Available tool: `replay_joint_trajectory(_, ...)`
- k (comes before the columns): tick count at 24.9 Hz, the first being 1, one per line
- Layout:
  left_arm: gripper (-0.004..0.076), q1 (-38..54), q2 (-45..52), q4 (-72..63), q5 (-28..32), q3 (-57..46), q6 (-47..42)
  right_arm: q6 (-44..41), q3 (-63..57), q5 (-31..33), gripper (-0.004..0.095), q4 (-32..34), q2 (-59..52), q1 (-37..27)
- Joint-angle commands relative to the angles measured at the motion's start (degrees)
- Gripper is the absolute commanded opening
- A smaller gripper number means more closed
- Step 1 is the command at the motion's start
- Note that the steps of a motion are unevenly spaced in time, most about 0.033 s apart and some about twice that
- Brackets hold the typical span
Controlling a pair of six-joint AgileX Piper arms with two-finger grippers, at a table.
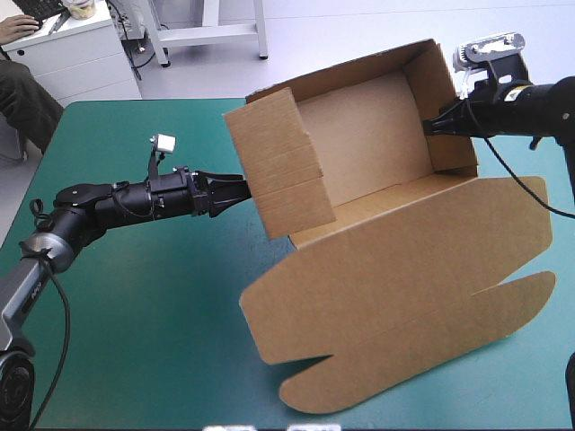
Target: Fold the box
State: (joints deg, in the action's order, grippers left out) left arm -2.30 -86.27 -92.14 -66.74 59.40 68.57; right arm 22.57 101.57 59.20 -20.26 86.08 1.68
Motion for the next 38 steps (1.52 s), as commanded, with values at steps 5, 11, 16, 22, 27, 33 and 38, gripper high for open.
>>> replay_joint_trajectory(5, 0.0615, -1.26, 3.08, -5.29, -7.30, 7.34, -2.59, -11.15, 1.41, -12.71, -0.0014, 11.94, -1.86, 8.49)
replay_joint_trajectory(11, 0.0615, -1.81, 3.17, -2.19, -2.26, 11.47, -7.36, -18.42, 1.41, -16.81, -0.0013, 18.49, -1.86, 13.15)
replay_joint_trajectory(16, 0.0615, -9.29, 3.17, 18.69, 16.68, 21.67, -25.45, -21.63, 1.41, -17.02, -0.0013, 20.87, -1.86, 14.26)
replay_joint_trajectory(22, 0.0598, -21.59, 3.17, 50.35, 33.56, 28.84, -52.58, -22.89, 1.41, -16.92, -0.0014, 21.21, -1.86, 14.26)
replay_joint_trajectory(27, 0.0527, -28.05, 3.17, 70.42, 39.69, 29.35, -68.57, -23.25, 1.41, -16.92, -0.0014, 21.21, -1.86, 14.26)
replay_joint_trajectory(33, 0.0477, -30.86, 2.92, 93.85, 41.43, 29.35, -93.95, -25.11, 1.41, -16.92, -0.0015, 21.07, -1.86, 14.26)
replay_joint_trajectory(38, 0.0364, -31.43, 2.92, 100.06, 41.27, 29.35, -102.56, -25.11, 1.41, -16.92, -0.0015, 20.26, -1.86, 14.26)
